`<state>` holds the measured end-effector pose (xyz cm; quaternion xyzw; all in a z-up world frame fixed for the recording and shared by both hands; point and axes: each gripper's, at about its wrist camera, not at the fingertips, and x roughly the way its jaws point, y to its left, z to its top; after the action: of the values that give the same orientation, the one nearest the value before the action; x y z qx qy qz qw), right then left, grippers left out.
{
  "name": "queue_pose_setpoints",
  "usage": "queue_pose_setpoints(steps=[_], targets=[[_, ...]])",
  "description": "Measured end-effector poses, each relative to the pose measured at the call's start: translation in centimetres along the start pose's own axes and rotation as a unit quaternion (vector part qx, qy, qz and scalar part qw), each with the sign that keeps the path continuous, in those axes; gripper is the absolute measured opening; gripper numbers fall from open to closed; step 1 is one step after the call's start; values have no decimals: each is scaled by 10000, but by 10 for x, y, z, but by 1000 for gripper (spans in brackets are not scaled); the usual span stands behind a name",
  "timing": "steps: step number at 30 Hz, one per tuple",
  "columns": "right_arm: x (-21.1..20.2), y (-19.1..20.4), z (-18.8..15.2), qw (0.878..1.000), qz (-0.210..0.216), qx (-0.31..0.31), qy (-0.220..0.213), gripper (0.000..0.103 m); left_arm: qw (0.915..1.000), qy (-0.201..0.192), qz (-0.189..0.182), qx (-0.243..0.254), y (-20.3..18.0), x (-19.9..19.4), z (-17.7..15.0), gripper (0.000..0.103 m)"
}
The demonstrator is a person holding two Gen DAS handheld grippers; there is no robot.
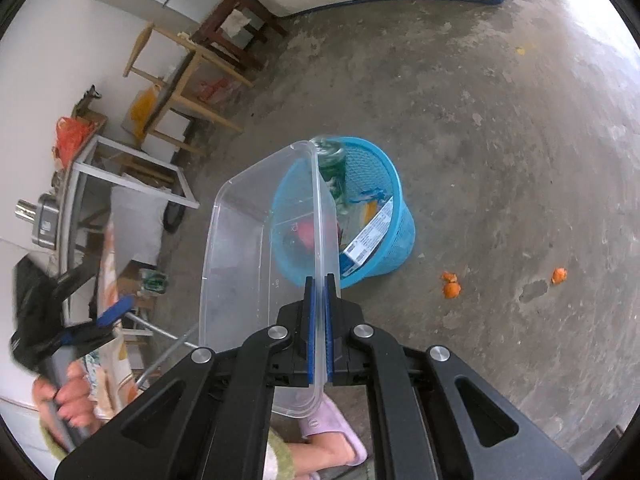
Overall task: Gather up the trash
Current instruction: 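Open both grippers to drop the can and container into the wastebasket, then move both grippers back to the tan paper with orange peel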
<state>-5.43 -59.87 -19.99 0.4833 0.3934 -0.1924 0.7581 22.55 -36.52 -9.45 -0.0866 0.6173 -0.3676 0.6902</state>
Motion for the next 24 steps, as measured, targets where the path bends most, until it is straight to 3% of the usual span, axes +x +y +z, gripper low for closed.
queue_pose_setpoints(steps=[6, 13, 14, 15, 16, 19, 24], targets=[[31, 17, 20, 9983, -428, -384, -20, 4, 9987, -393, -163, 271, 8, -70, -27, 83], [79, 65, 52, 9832, -1027, -1494, -224, 9, 9956, -801, -111, 479, 35, -145, -68, 83], [90, 71, 56, 9778, -1217, -1688, -243, 19, 9953, -843, -76, 462, 40, -153, -73, 83], [97, 74, 58, 9740, -1354, -1801, -234, 36, 9949, -904, -19, 442, 47, -163, -81, 83], [108, 76, 59, 9676, -1583, -1955, -227, 44, 9945, -950, 28, 446, 50, -168, -87, 83], [119, 73, 58, 9596, -1921, -2040, -236, 47, 9921, -1163, 188, 439, 69, -197, -106, 83], [98, 65, 47, 9673, -1724, -1821, -375, 48, 9889, -1447, 265, 189, 99, -224, -129, 83]])
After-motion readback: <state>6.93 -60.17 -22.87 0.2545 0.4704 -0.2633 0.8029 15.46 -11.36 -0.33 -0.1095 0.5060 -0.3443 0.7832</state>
